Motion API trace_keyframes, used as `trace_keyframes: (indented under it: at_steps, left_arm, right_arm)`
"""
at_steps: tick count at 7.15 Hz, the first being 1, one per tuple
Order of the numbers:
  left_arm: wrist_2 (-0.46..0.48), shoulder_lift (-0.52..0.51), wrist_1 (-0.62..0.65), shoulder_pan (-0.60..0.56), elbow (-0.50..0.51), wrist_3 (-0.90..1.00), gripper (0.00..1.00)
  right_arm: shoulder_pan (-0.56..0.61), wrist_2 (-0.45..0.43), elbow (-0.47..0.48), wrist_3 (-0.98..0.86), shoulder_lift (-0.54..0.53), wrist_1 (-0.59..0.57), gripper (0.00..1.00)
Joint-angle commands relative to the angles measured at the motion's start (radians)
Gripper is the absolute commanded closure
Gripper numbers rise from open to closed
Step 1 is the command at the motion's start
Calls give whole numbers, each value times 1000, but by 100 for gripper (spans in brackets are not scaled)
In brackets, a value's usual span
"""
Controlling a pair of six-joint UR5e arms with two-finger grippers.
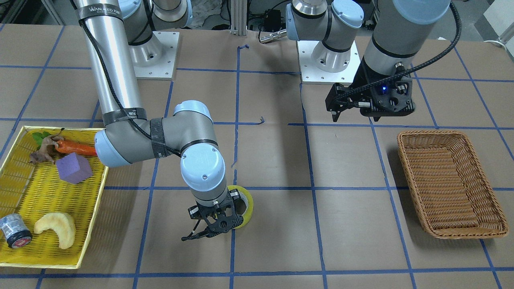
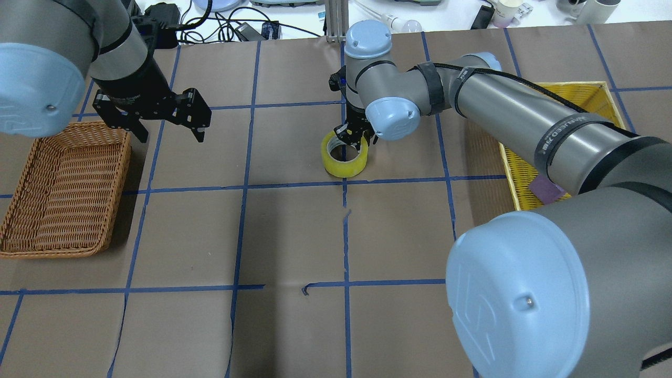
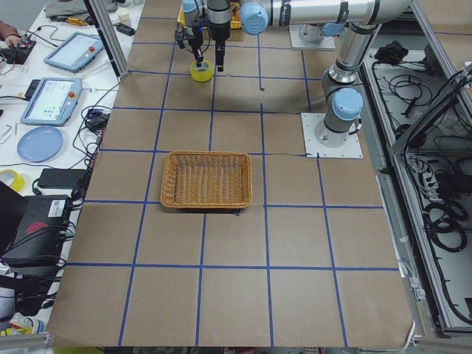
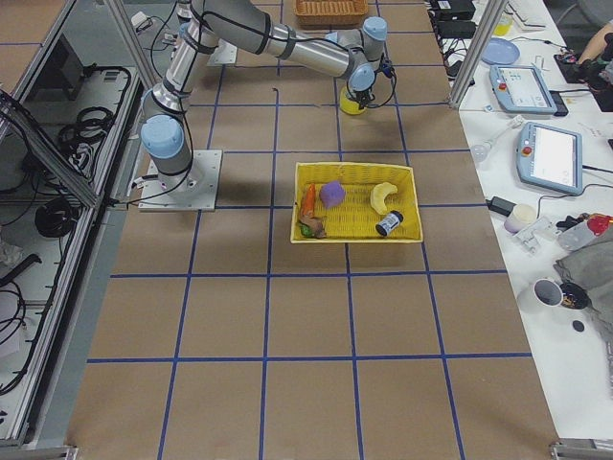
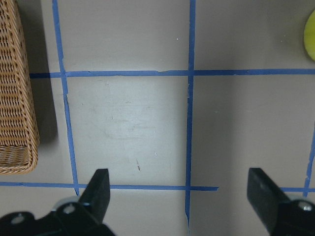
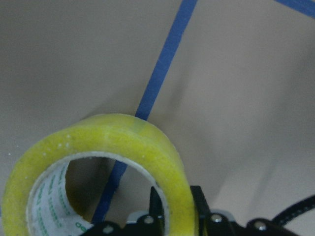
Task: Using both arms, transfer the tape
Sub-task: 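Release the tape roll on the table and raise the right gripper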
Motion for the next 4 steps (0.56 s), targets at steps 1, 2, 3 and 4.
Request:
trace_keyframes:
  at_steps: [1, 2, 3, 4]
  left_arm:
    - [1, 0, 0, 0, 0, -1, 0]
    - [-1, -2, 2, 0, 0, -1, 0]
    - [-4, -9, 29, -3, 0, -2, 0]
    - [-7, -24, 40, -3, 0, -2, 0]
  right_arm:
    - [-3, -11, -35, 1, -30, 4, 0]
    - [-12, -15, -35, 0, -94, 30, 0]
    - [-29, -18, -34, -2, -156, 97, 0]
    - [-70, -18, -34, -3, -222, 195, 0]
